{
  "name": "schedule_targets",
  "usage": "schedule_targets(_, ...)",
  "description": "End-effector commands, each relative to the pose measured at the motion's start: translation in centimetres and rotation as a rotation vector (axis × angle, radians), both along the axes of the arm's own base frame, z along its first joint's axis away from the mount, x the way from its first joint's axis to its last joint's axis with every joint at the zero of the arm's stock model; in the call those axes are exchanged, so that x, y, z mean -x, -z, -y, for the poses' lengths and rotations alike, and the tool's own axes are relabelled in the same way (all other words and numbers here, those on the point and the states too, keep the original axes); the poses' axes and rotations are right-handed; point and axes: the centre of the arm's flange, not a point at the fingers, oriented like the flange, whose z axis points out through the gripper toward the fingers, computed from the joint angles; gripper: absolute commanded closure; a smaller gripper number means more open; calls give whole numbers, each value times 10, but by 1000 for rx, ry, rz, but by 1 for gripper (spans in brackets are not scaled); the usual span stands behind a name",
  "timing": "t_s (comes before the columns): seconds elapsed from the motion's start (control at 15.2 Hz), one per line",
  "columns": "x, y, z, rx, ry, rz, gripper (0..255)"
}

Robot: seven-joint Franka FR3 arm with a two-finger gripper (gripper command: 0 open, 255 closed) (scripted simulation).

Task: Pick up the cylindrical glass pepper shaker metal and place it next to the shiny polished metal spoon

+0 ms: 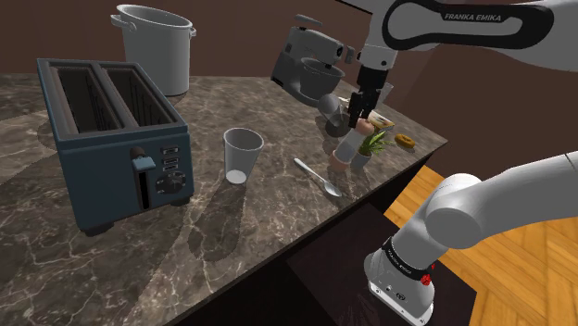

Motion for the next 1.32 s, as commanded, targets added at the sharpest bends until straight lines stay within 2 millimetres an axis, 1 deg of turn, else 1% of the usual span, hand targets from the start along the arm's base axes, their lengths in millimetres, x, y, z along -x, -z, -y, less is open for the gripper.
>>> schedule_targets(0.0, 0, 0, 0, 0, 0, 0, 255)
schedule_targets(0.13, 0, 0, 0, 0, 0, 0, 255)
schedule_targets(0.2, 0, 0, 0, 0, 0, 0, 0)
schedule_targets(0.53, 0, 0, 0, 0, 0, 0, 0)
schedule_targets(0.73, -7, -39, -1, 0, 0, 0, 0)
schedule_targets(0.79, -9, -49, -2, 0, 0, 0, 0)
schedule_targets(1.25, -9, -49, -2, 0, 0, 0, 0)
